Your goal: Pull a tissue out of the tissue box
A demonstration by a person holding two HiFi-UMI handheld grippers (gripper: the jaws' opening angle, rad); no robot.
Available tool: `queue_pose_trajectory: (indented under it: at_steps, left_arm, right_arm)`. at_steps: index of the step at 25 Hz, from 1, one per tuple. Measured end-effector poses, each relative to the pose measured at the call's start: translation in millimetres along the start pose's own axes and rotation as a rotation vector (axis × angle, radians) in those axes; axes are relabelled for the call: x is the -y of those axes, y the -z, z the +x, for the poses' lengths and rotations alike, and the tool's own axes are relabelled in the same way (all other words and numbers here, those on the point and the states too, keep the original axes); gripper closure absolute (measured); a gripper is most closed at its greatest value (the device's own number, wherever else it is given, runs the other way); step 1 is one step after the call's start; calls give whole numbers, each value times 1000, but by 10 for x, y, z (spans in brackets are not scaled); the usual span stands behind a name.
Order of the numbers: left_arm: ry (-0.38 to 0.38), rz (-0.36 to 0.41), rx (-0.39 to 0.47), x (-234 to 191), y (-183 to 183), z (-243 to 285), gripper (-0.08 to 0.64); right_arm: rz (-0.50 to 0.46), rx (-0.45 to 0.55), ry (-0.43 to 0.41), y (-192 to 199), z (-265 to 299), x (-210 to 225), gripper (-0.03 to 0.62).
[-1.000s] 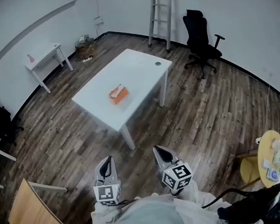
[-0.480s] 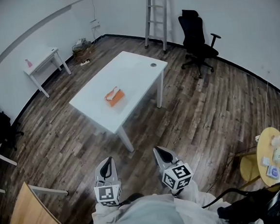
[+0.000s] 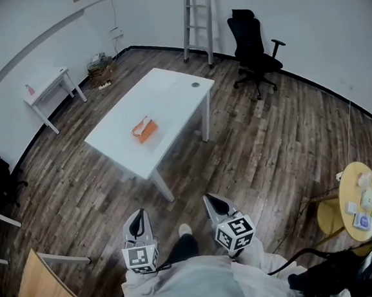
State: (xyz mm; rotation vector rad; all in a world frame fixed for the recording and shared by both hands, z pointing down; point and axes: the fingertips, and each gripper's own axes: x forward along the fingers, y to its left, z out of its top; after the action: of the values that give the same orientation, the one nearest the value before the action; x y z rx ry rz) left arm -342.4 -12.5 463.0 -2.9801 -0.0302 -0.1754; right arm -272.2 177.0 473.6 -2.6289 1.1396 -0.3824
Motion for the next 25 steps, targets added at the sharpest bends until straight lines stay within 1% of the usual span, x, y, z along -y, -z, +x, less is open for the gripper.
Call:
queue_pose_trajectory:
  at_steps: [4,9,13,17,21,25]
  left_arm:
    - [18,-4,-4,26,29,199,560]
    - [27,13,-12,6,51,453,560]
    - [20,7,-29,-106,95,601,560]
    - [14,-8,-66,-233,207,765,560]
    - [13,0,-80,-350,207,946,560]
    - [6,-11,-95,-516,249,1147,560]
  right_arm:
    - [-1,-12,24,-5,80,132,592]
    - [3,-26,28,-32,272,249,592]
    - [4,-49,20,-22,483,283,592]
    - [23,-71,17,-3,707,337,592]
    - [28,-94,10,-10,929,384,592]
    - [29,-110,2,-45,1163,403,592]
